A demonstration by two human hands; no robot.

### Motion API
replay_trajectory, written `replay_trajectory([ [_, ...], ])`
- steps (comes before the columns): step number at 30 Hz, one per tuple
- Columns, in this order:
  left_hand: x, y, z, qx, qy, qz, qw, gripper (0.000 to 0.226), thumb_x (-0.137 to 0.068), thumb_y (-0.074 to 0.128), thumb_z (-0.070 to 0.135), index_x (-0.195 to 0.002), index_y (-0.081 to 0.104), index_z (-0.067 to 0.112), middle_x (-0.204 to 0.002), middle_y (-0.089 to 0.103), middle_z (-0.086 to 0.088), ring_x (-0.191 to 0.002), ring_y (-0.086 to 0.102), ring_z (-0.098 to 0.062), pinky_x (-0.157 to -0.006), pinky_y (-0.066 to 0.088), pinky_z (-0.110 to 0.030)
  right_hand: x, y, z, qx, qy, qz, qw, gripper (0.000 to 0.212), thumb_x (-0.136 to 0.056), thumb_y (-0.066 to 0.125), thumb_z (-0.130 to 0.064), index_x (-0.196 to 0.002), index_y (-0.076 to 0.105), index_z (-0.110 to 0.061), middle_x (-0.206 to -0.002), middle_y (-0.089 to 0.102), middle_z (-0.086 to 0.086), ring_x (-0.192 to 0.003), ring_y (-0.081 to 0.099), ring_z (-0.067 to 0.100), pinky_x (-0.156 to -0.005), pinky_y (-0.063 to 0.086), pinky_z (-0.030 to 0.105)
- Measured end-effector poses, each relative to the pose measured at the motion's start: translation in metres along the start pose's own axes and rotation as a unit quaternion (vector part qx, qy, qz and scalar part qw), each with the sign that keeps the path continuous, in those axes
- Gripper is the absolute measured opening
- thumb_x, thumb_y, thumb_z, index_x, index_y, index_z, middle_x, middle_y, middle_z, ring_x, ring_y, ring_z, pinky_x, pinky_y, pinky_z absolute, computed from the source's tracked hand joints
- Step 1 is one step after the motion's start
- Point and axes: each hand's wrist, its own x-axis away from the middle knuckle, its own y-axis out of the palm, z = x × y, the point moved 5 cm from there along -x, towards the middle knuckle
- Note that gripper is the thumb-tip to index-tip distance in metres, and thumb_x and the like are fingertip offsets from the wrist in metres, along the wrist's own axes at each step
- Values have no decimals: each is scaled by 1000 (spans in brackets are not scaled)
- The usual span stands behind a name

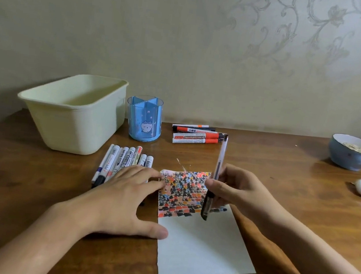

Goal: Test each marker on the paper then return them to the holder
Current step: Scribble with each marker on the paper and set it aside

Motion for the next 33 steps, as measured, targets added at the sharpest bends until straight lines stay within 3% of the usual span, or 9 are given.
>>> replay_trajectory([
  [4,-2,1,-2,22,5,18,1000,102,-67,43,93,-153,17,45,-154,-4,30,-145,-3,-1,-121,15,-37,4,4,1,-16,-14,-13,1000,14,-89,70,-26,-87,60,-16,-72,71,-4,-67,69,14,-64,54,31],
  [10,-2,-7,15,84,88,144,982,69,-81,38,80,-140,45,44,-140,33,31,-128,14,18,-103,21,-15,11,15,-3,-78,-28,-45,996,22,-83,69,-29,-89,59,-10,-76,74,10,-76,74,27,-64,56,30],
  [14,5,-7,33,94,157,196,963,49,-88,41,73,-116,60,38,-115,53,25,-123,34,10,-100,29,-12,14,18,-6,-105,-54,-21,993,19,-85,68,-26,-86,61,-9,-76,74,12,-77,75,31,-65,57,31],
  [18,11,-13,40,126,144,226,955,15,-94,57,44,-107,60,38,-103,52,23,-109,43,6,-88,30,-6,14,20,-5,-113,-40,-35,992,20,-86,70,-26,-84,60,-9,-78,74,16,-79,75,30,-65,58,30],
  [21,13,-13,43,132,139,230,954,12,-93,56,43,-104,57,40,-96,47,23,-101,45,4,-82,31,-7,14,24,-2,-118,-22,-58,991,17,-86,63,-26,-86,62,-9,-83,75,18,-81,75,31,-66,59,30],
  [25,10,-8,44,142,136,223,955,26,-87,49,64,-101,53,42,-93,43,25,-98,46,3,-78,34,-9,13,26,-2,-121,-19,-59,991,27,-86,60,-28,-92,68,-3,-86,76,20,-80,76,27,-71,60,30],
  [28,9,-10,46,131,151,236,951,22,-88,52,57,-92,57,35,-85,46,21,-92,47,-3,-74,36,-14,14,29,-5,-113,-25,-76,990,25,-89,58,-27,-91,73,-7,-89,76,19,-85,76,31,-74,61,31],
  [31,6,-7,40,133,145,219,956,25,-90,44,56,-93,58,35,-85,47,18,-91,44,-4,-73,35,-18,15,28,-6,-93,-28,-94,991,28,-98,56,-23,-100,71,0,-96,77,17,-91,75,31,-80,61,35],
  [33,4,-4,38,130,140,199,961,14,-98,48,45,-97,58,35,-88,47,14,-92,42,-4,-77,38,-23,15,29,-7,-76,-35,-113,990,34,-98,52,-24,-106,69,4,-99,77,15,-94,75,30,-82,60,35],
])
